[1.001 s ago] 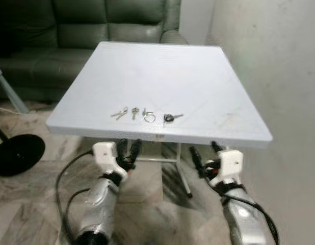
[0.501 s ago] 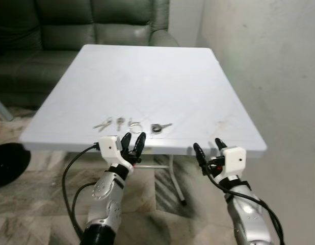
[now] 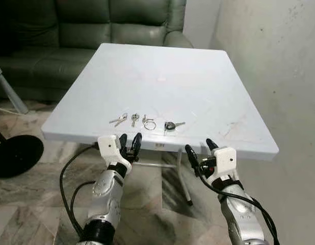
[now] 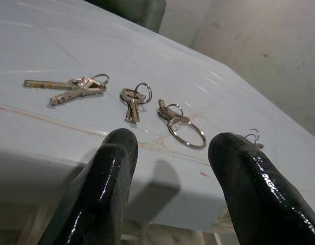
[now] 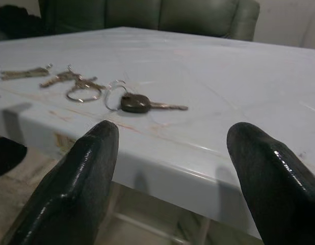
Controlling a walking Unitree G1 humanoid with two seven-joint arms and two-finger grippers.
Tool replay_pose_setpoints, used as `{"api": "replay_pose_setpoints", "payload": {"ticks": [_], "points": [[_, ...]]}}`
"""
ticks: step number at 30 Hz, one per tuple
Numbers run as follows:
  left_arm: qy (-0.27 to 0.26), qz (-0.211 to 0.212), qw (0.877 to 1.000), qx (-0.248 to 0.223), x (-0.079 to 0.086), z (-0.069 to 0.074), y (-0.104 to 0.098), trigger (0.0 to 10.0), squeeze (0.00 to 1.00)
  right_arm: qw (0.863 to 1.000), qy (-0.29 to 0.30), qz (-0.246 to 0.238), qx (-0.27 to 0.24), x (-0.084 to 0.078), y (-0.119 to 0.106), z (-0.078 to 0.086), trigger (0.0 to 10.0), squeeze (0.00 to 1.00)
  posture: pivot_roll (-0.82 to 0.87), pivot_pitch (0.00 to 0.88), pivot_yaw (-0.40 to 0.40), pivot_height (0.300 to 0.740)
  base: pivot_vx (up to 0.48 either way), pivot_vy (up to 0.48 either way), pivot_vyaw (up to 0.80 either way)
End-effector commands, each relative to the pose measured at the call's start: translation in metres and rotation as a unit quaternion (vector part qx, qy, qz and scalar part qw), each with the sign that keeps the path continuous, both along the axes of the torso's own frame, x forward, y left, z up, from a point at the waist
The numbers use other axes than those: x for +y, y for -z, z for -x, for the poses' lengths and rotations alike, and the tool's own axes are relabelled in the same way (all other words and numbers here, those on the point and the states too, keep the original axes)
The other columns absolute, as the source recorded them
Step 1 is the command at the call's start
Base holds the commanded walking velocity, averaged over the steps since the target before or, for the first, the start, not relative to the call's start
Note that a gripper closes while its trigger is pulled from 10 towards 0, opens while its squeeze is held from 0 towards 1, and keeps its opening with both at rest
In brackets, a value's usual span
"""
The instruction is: Hang keys on a hook
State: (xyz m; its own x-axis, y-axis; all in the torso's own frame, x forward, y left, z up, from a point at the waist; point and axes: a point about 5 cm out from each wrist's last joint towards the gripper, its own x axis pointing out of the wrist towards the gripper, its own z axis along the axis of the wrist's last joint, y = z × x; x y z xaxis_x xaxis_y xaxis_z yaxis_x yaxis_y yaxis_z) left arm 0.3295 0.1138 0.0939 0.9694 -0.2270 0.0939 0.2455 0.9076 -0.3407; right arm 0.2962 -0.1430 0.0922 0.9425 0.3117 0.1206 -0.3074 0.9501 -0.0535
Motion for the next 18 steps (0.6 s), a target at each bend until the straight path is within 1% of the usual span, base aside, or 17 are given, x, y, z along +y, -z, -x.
{"api": "replay_pose_setpoints", "payload": {"ticks": [1, 3, 4, 6, 8, 11, 12, 13, 18], "points": [[0.006, 0.0, 1.0, 0.013, -0.001, -0.002, 0.002, 10.0, 0.0, 1.0, 0.006, 0.012, 0.002, -0.004, 0.0, -0.002, 10.0, 0.0, 0.05, 0.117, -0.029, 0.74, 0.0, 0.0, 0.0], [0.011, -0.001, 1.0, 0.008, -0.002, -0.003, 0.0, 10.0, 0.0, 1.0, 0.007, 0.013, 0.002, -0.005, 0.0, -0.003, 10.0, 0.0, 0.05, 0.121, -0.033, 0.74, 0.0, 0.0, 0.0], [0.019, -0.008, 1.0, 0.007, -0.002, -0.004, -0.001, 10.0, 0.0, 1.0, 0.006, 0.015, 0.001, -0.007, -0.002, -0.005, 10.0, 0.0, 0.06, 0.119, -0.034, 0.74, 0.0, 0.0, 0.0], [0.023, -0.04, 0.999, 0.006, -0.003, -0.006, -0.002, 10.0, 0.0, 1.0, 0.006, 0.015, 0.0, -0.007, -0.005, -0.008, 10.0, 0.0, 0.06, 0.121, -0.036, 0.74, 0.0, 0.0, 0.0], [0.027, -0.054, 0.998, 0.002, -0.004, -0.007, -0.004, 10.0, 0.0, 1.0, 0.005, 0.017, -0.002, -0.007, -0.007, -0.009, 10.0, 0.0, 0.06, 0.123, -0.036, 0.74, 0.0, 0.0, 0.0], [0.033, -0.057, 0.998, -0.016, -0.008, -0.005, -0.014, 10.0, 0.0, 1.0, -0.007, 0.022, -0.005, -0.002, -0.012, -0.013, 10.0, 0.0, 0.06, 0.126, -0.037, 0.74, 0.0, 0.0, 0.0], [0.033, -0.057, 0.998, -0.016, -0.008, -0.005, -0.014, 10.0, 0.0, 1.0, -0.007, 0.022, -0.005, -0.002, -0.012, -0.013, 10.0, 0.0, 0.06, 0.126, -0.037, 0.74, 0.0, 0.0, 0.0], [0.035, -0.053, 0.998, -0.022, -0.011, -0.002, -0.017, 10.0, 0.0, 1.0, -0.014, 0.023, -0.007, 0.002, -0.014, -0.015, 10.0, 0.0, 0.07, 0.13, -0.039, 0.74, 0.0, 0.0, 0.0], [0.037, -0.048, 0.998, -0.03, -0.013, 0.004, -0.018, 10.0, 0.0, 0.999, -0.031, 0.029, -0.013, 0.008, -0.018, -0.018, 10.0, 0.0, 0.08, 0.134, -0.045, 0.74, 0.0, 0.0, 0.0]]}}
